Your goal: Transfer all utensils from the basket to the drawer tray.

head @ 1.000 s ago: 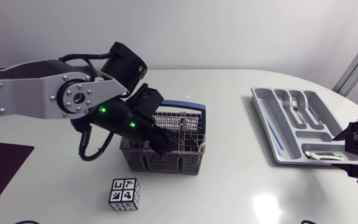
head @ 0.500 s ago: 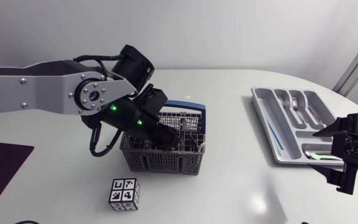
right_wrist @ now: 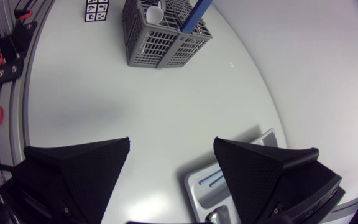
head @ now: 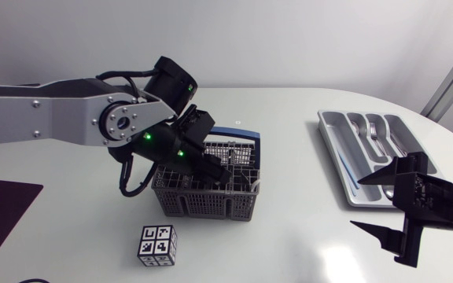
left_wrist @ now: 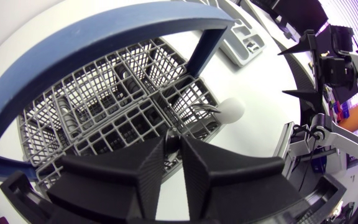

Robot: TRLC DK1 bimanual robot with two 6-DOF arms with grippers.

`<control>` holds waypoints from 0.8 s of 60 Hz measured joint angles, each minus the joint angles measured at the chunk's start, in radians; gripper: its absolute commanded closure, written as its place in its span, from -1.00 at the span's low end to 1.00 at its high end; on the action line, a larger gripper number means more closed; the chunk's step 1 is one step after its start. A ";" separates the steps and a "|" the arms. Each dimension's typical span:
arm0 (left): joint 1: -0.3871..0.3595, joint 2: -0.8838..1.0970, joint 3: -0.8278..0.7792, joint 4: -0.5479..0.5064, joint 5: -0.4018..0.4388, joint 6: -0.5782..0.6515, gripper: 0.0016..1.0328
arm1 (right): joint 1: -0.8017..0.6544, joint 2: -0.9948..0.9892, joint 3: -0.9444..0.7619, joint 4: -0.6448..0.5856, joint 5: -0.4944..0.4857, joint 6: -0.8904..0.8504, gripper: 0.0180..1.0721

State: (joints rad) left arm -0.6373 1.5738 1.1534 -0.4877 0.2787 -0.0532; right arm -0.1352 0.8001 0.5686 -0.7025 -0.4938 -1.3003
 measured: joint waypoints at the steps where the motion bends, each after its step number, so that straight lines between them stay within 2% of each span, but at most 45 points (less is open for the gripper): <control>1: 0.000 0.000 0.000 0.000 0.000 0.000 0.93 | 0.011 0.002 0.003 -0.002 0.000 0.018 -0.84; 13: 0.005 -0.009 0.000 0.000 0.004 -0.003 0.93 | 0.126 0.033 0.033 -0.002 0.011 0.179 -0.84; 27: 0.029 -0.079 0.000 -0.002 0.085 -0.026 0.93 | 0.204 0.051 0.055 -0.002 0.032 0.285 -0.84; 38: 0.044 -0.123 0.004 -0.060 0.155 -0.034 0.93 | 0.270 0.051 0.084 -0.002 0.049 0.353 -0.84; 48: 0.059 -0.200 0.045 -0.130 0.180 -0.034 0.93 | 0.336 0.065 0.137 -0.019 0.049 0.414 -0.84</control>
State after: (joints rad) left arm -0.5785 1.3739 1.1984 -0.6174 0.4591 -0.0872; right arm 0.2012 0.8654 0.7052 -0.7219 -0.4450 -0.8864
